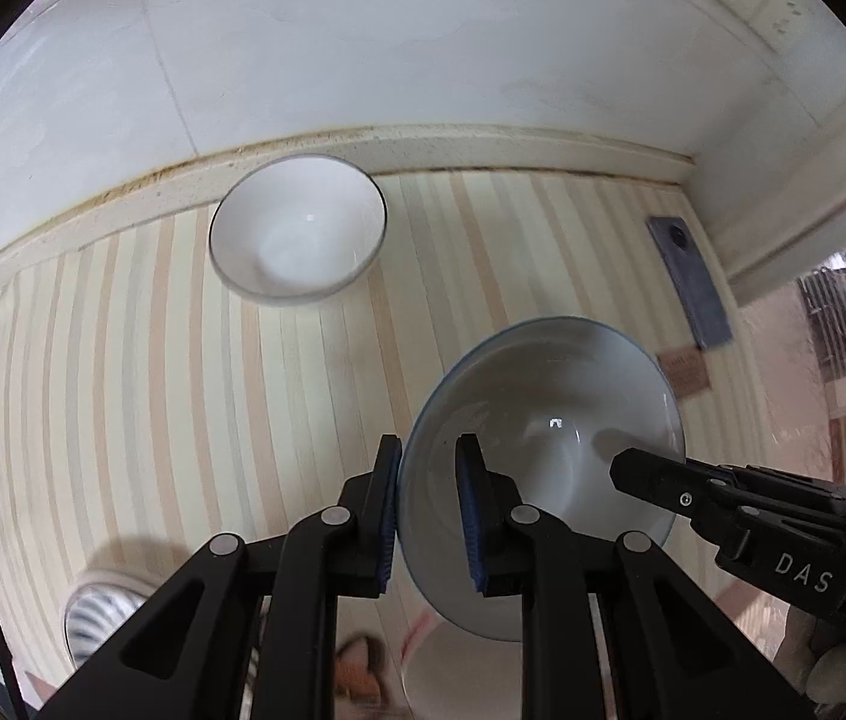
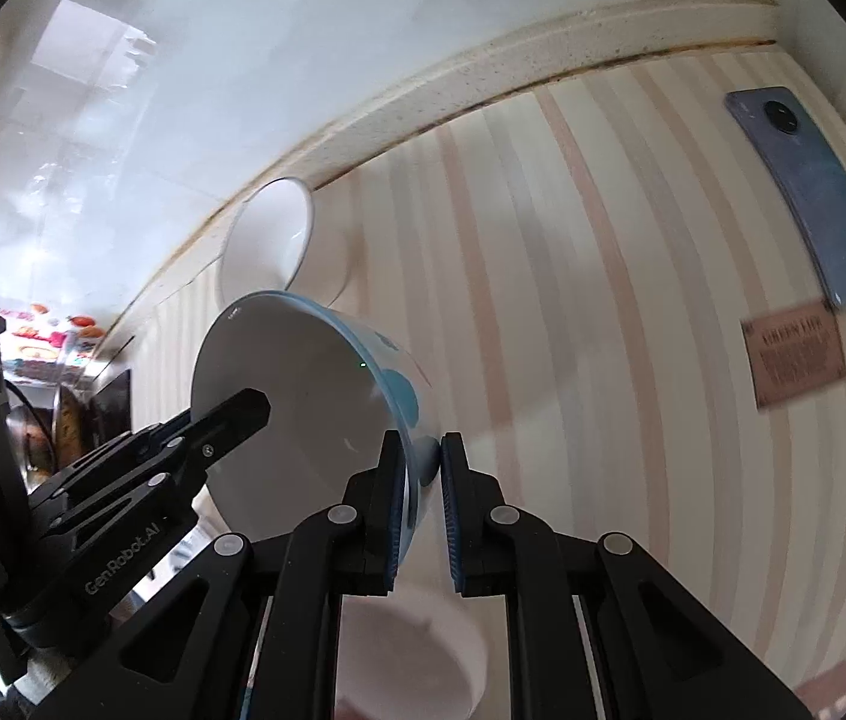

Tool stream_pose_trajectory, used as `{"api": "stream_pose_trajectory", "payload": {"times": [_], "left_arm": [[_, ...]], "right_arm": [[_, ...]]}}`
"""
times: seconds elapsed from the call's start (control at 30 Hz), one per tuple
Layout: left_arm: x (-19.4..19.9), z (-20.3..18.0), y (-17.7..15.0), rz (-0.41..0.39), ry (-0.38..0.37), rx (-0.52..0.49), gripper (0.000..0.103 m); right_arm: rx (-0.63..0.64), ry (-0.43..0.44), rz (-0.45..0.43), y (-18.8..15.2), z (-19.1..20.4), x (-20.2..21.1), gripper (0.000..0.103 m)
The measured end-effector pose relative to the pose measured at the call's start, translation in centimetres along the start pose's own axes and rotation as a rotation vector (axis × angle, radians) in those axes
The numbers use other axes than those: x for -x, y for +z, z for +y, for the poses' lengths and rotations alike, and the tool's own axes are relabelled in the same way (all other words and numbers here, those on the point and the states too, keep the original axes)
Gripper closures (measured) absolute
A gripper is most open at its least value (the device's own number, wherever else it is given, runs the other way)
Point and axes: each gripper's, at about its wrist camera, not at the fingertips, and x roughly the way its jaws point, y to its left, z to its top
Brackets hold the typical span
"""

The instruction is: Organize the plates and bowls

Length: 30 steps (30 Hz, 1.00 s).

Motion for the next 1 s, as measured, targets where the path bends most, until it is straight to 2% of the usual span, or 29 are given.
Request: {"api": "stream_pose_trajectory", "payload": {"times": [0.23,0.5,0.73,1.0], "left_arm": [[1.7,-0.6,-4.7,0.044,-0.024,-0.021,0.087],[0.4,-1.0,-7.9,0.089,-0.003,-0.037,0.087],[-1.4,-0.6,-8.7,0.128,0.033,-0.045,0.087],[-2.4,-0.9,-8.9,0.135,0.048,-0.065,0.086]], "right_arm": [[0.01,-0.014,0.031,-6.5,0.6,3.2,0.09],[-0.006,-0.023,0.092,-12.0,-0.7,2.6,0.09],[-0.01,-0.034,0.136,-13.2,-1.0,0.1,0.089],[0.002,-0.065,0.161,-13.3,-1.2,-1.6,0.09]]}}
